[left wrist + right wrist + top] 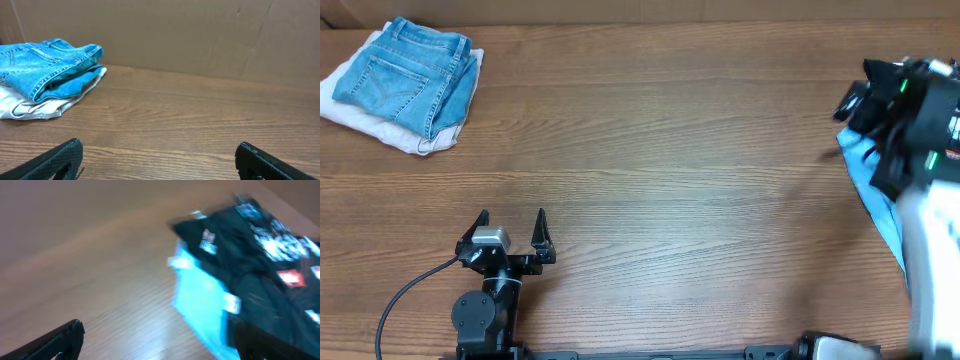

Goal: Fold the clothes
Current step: 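Reach the right gripper to the black jersey pile at right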

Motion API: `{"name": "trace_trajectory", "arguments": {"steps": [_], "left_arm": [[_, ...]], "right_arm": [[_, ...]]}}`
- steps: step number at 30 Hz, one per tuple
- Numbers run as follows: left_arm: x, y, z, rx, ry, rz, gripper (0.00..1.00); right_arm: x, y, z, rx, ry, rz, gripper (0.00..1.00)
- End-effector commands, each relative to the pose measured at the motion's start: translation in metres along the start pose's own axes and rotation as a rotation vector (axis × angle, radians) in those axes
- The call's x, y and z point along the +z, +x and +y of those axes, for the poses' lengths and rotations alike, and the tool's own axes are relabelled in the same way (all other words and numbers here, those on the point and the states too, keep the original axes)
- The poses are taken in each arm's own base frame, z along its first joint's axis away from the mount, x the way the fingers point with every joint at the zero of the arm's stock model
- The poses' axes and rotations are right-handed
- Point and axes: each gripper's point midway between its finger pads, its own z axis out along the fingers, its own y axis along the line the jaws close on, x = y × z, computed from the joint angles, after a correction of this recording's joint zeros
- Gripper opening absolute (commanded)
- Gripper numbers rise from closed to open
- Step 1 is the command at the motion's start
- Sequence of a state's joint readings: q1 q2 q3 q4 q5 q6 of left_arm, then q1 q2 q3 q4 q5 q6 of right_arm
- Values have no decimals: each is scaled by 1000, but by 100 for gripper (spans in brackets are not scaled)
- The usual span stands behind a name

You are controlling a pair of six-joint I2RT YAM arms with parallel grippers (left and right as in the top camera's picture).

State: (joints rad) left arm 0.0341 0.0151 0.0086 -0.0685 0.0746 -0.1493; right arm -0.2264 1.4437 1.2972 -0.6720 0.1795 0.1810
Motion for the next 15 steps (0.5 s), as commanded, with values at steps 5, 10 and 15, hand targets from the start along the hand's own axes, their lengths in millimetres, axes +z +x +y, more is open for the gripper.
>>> {"name": "trace_trajectory", "arguments": {"steps": [5, 10, 15], "left_arm": [[0, 0, -1, 23, 1, -3, 100], [0, 0, 0, 23, 0, -3, 100], [0, 0, -1, 23, 1, -3, 100]], "right_arm": [[78, -7, -62, 65, 171, 131, 100], [108, -15, -89, 114, 205, 91, 100], [129, -21, -115, 155, 235, 48, 100]]}}
